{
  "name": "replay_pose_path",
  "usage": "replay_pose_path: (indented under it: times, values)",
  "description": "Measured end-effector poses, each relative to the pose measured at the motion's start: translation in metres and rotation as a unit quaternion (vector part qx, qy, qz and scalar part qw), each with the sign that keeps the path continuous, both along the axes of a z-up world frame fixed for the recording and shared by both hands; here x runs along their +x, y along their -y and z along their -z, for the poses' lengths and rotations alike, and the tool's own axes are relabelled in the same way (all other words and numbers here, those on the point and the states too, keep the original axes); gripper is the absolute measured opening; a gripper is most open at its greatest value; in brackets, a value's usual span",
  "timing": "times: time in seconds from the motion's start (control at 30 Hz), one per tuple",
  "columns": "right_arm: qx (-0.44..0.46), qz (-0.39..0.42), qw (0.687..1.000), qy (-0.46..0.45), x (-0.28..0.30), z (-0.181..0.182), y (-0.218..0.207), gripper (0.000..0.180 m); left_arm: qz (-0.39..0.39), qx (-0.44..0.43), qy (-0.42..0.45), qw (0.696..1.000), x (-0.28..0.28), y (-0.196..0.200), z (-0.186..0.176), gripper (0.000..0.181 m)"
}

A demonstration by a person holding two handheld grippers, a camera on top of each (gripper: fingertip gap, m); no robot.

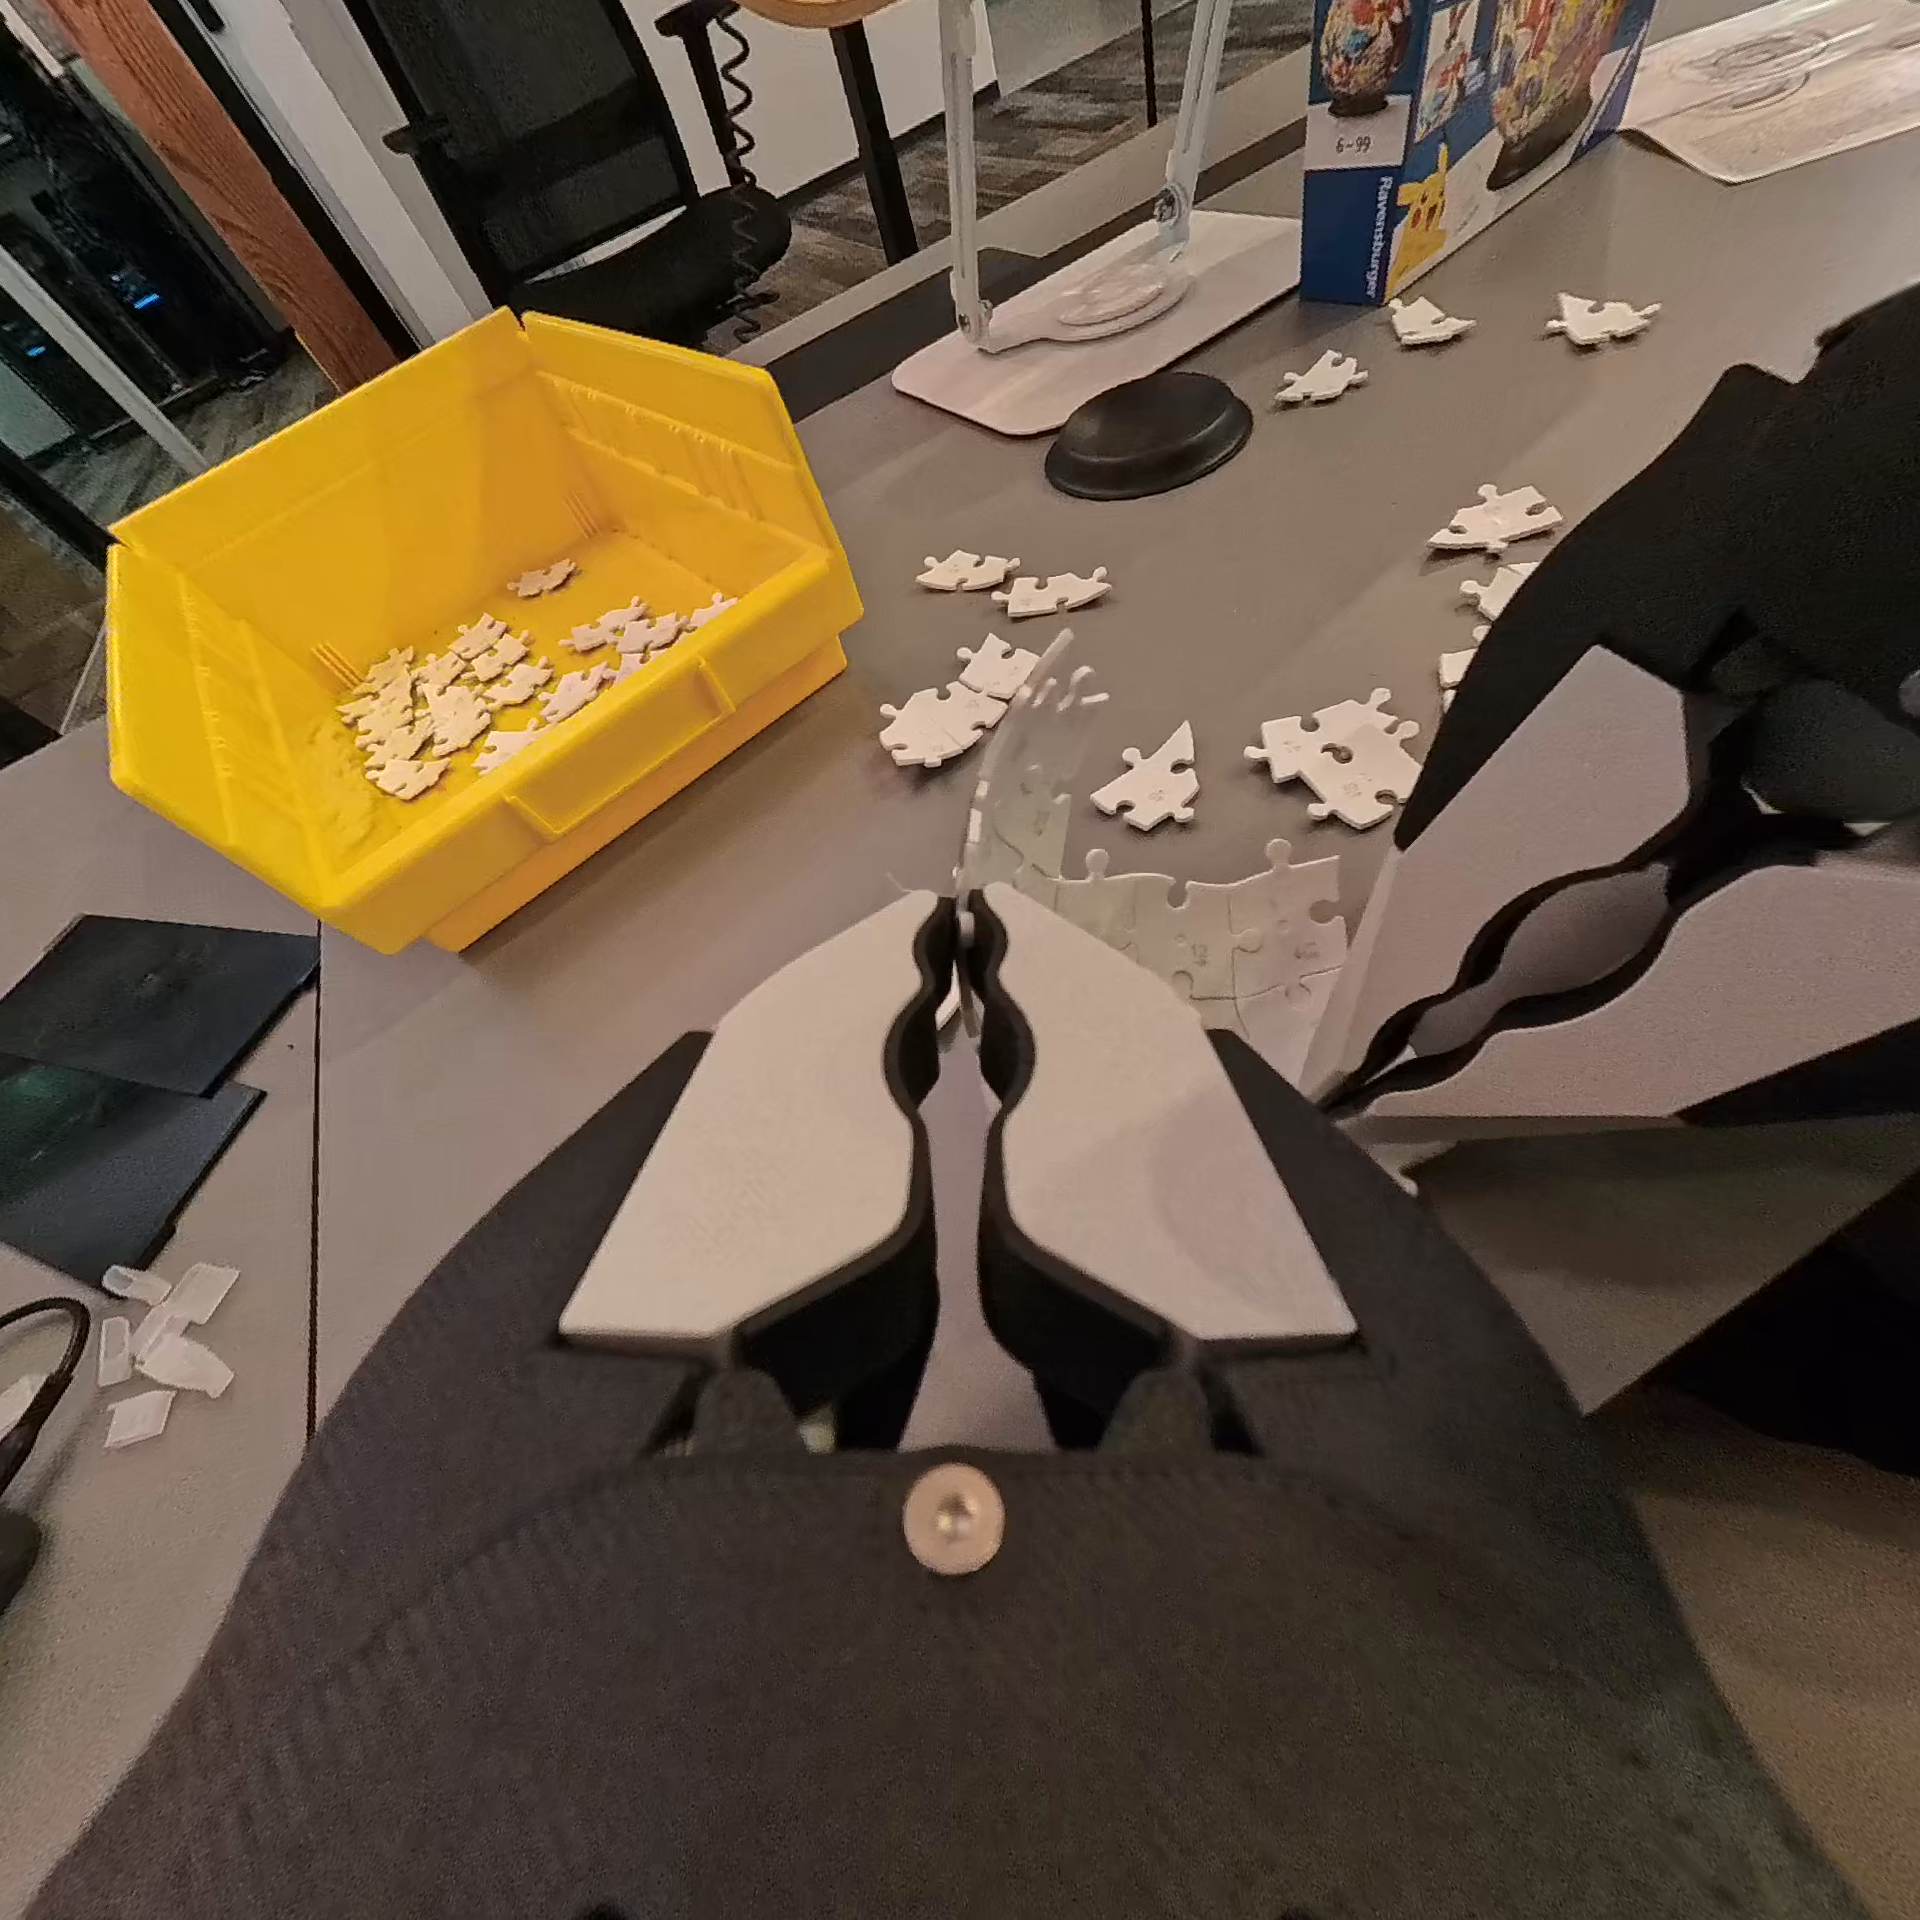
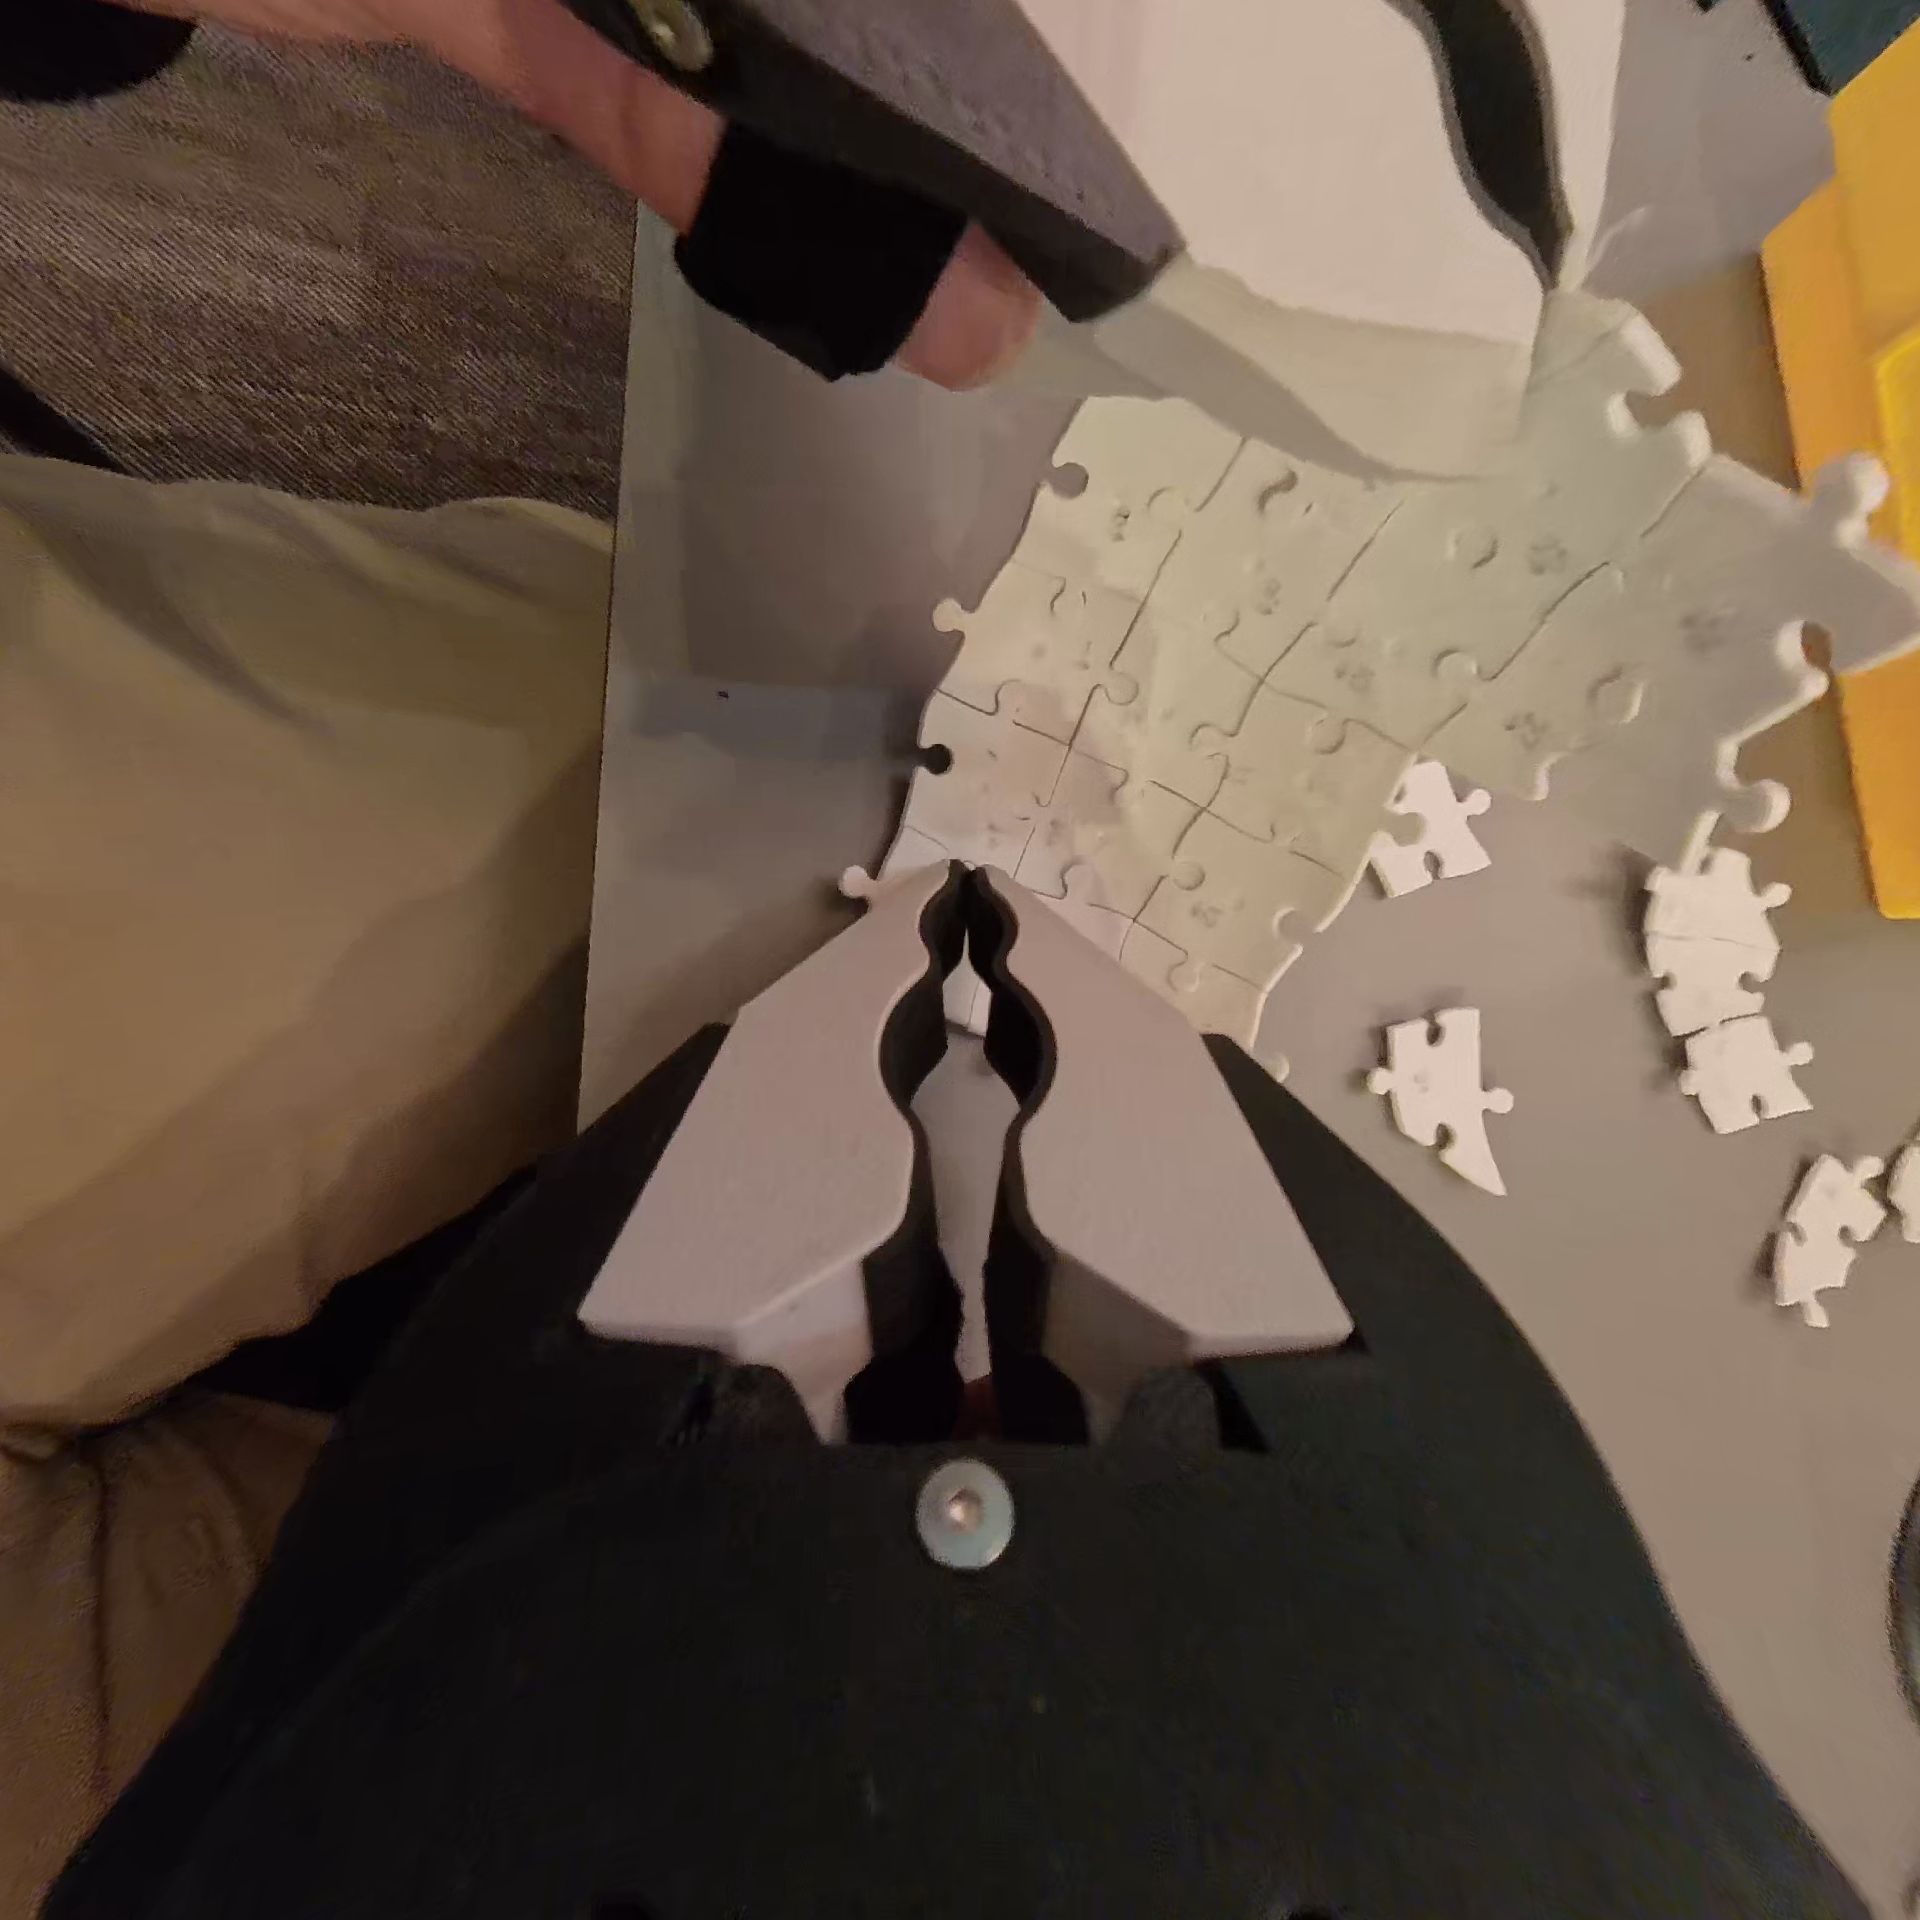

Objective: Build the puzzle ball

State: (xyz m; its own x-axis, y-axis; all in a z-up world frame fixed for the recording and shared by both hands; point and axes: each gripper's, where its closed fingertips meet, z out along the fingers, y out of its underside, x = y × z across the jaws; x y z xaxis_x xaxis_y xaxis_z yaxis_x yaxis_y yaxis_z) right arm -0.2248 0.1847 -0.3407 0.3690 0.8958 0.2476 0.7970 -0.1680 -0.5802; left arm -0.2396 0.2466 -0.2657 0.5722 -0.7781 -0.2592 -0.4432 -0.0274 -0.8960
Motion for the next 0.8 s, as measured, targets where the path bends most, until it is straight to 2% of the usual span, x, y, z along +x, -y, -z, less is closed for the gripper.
replay_pose_path:
  times: [0.33, 0.47, 0.6, 0.7, 0.8]
  values:
    - [0.010, -0.009, 1.000, -0.027, -0.005, -0.010, 0.002, 0.000, -0.002, 0.000, -0.002, 1.000, -0.001, 0.000, 0.000, 0.002]
    - [0.002, -0.021, 1.000, -0.019, -0.005, -0.001, 0.004, 0.000, 0.002, -0.002, -0.003, 1.000, 0.000, 0.000, 0.002, 0.002]
    - [-0.033, -0.007, 0.999, -0.035, -0.005, -0.001, 0.004, 0.000, 0.004, -0.002, -0.001, 1.000, 0.001, 0.001, 0.002, 0.002]
    - [-0.038, 0.008, 0.997, -0.071, -0.005, -0.012, 0.002, 0.000, 0.003, -0.002, -0.003, 1.000, 0.000, 0.000, 0.002, 0.002]
    - [-0.027, 0.022, 0.997, -0.063, 0.005, -0.019, -0.006, 0.000, 0.002, -0.002, -0.003, 1.000, 0.000, 0.000, 0.002, 0.002]
